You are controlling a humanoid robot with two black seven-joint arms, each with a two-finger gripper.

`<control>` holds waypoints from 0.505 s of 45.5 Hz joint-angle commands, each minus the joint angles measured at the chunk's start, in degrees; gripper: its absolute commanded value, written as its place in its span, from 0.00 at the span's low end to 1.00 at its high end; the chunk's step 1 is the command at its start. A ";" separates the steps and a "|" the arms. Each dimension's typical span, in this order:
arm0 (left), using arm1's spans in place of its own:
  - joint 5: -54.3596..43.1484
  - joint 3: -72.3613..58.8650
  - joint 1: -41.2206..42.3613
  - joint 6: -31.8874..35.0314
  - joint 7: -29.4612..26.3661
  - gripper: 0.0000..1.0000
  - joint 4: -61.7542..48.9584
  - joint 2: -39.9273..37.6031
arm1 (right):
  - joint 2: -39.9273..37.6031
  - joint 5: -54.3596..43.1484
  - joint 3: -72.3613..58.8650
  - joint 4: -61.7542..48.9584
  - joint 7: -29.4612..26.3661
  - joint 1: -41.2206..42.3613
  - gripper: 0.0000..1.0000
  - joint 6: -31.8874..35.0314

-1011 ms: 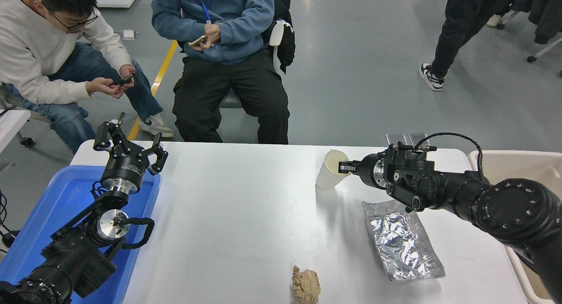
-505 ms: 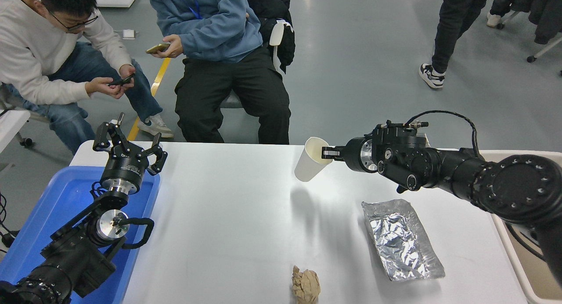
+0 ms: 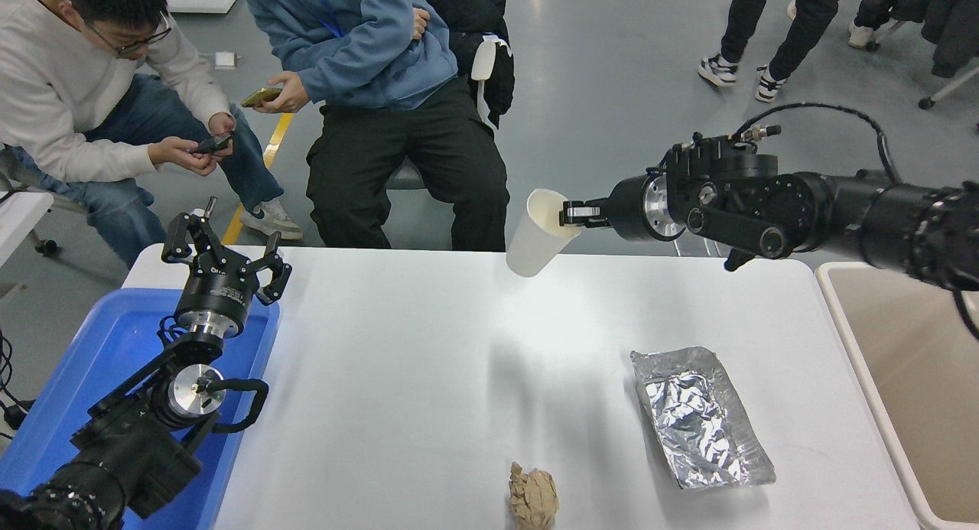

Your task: Dispose of the paper cup in the dustbin

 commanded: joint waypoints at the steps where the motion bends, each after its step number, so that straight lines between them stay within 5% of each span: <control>1: -0.01 0.00 0.00 0.00 0.00 1.00 0.00 0.00 | -6.14 0.08 -2.14 5.66 0.03 8.35 0.00 2.20; 23: -0.01 0.00 0.00 0.00 0.00 1.00 0.00 0.00 | -11.32 -0.27 -5.31 8.66 -0.05 10.55 0.00 1.76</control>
